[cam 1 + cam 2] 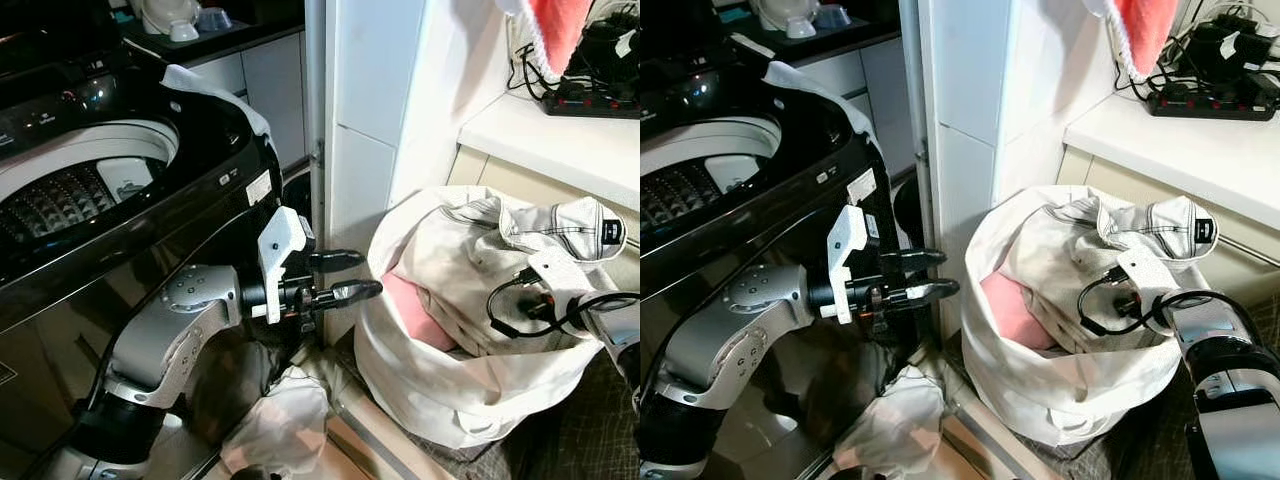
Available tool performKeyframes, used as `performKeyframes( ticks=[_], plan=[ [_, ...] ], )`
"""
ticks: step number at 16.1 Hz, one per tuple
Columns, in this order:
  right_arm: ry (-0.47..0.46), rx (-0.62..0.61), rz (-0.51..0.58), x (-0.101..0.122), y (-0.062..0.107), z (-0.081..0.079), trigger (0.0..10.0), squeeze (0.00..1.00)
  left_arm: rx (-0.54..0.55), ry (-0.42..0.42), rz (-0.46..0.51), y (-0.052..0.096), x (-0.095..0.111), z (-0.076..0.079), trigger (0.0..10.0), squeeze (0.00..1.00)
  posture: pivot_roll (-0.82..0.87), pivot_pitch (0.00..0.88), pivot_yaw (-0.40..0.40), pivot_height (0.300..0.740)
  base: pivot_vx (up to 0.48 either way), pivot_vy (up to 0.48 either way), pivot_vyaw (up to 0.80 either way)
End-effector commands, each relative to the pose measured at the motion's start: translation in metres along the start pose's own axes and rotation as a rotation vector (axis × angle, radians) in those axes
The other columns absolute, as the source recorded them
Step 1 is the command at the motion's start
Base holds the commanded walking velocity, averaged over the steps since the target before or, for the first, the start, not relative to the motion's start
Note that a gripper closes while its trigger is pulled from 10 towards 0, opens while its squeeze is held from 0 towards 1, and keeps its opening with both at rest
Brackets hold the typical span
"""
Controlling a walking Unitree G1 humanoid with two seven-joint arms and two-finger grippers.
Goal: Clothes washing
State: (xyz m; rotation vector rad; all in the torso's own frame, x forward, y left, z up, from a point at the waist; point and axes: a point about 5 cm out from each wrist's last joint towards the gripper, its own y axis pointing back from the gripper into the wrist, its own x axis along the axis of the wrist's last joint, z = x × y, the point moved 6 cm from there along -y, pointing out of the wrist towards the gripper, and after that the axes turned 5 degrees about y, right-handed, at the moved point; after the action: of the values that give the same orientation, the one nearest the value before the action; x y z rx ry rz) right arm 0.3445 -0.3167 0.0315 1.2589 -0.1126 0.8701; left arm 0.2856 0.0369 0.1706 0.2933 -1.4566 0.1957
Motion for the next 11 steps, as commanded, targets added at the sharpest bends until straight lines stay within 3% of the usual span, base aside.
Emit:
performKeyframes(
  ticks=[1, 3, 5, 7, 9, 10, 11],
  plan=[
    [-0.013, 0.0, 0.073, 0.022, 0.003, 0.003, 0.0, 0.0, 0.024, -0.039, 0.013, -0.003, 0.007, -0.005, 10.0, 0.0, 0.02, 0.0, 0.028, 0.74, 0.0, 0.0, 0.0],
    [-0.071, 0.035, 0.153, 0.041, 0.009, 0.002, 0.0, 0.0, 0.067, -0.03, 0.055, -0.003, 0.014, -0.011, 10.0, 0.0, 0.02, 0.0, 0.024, 0.74, 0.0, 0.0, 0.0],
    [-0.117, 0.063, 0.24, 0.061, 0.019, 0.003, 0.0, 0.0, 0.201, -0.058, 0.123, 0.002, 0.025, -0.031, 10.0, 0.0, 0.03, 0.0, 0.019, 0.74, 0.0, 0.0, 0.0],
    [-0.159, 0.093, 0.331, 0.082, 0.033, 0.005, 0.0, 0.0, 0.264, -0.078, 0.182, 0.007, 0.037, -0.041, 10.0, 0.0, 0.03, 0.0, 0.015, 0.74, 0.0, 0.0, 0.0],
    [-0.235, 0.208, 0.642, 0.148, 0.089, 0.005, 0.0, 0.0, 0.331, -0.117, 0.312, 0.012, 0.069, -0.049, 10.0, 0.0, 0.03, 0.0, 0.014, 0.74, 0.0, 0.0, 0.0],
    [-0.25, 0.232, 0.699, 0.16, 0.101, 0.004, 0.0, 0.0, 0.331, -0.111, 0.33, 0.012, 0.073, -0.049, 10.0, 0.0, 0.03, 0.0, 0.014, 0.74, 0.0, 0.0, 0.0],
    [-0.306, 0.348, 0.908, 0.203, 0.149, 0.0, 0.0, 0.0, 0.277, -0.089, 0.373, 0.006, 0.086, -0.042, 10.0, 1.0, 0.03, 0.0, 0.015, 0.74, 0.0, 0.0, 0.0]
  ],
)
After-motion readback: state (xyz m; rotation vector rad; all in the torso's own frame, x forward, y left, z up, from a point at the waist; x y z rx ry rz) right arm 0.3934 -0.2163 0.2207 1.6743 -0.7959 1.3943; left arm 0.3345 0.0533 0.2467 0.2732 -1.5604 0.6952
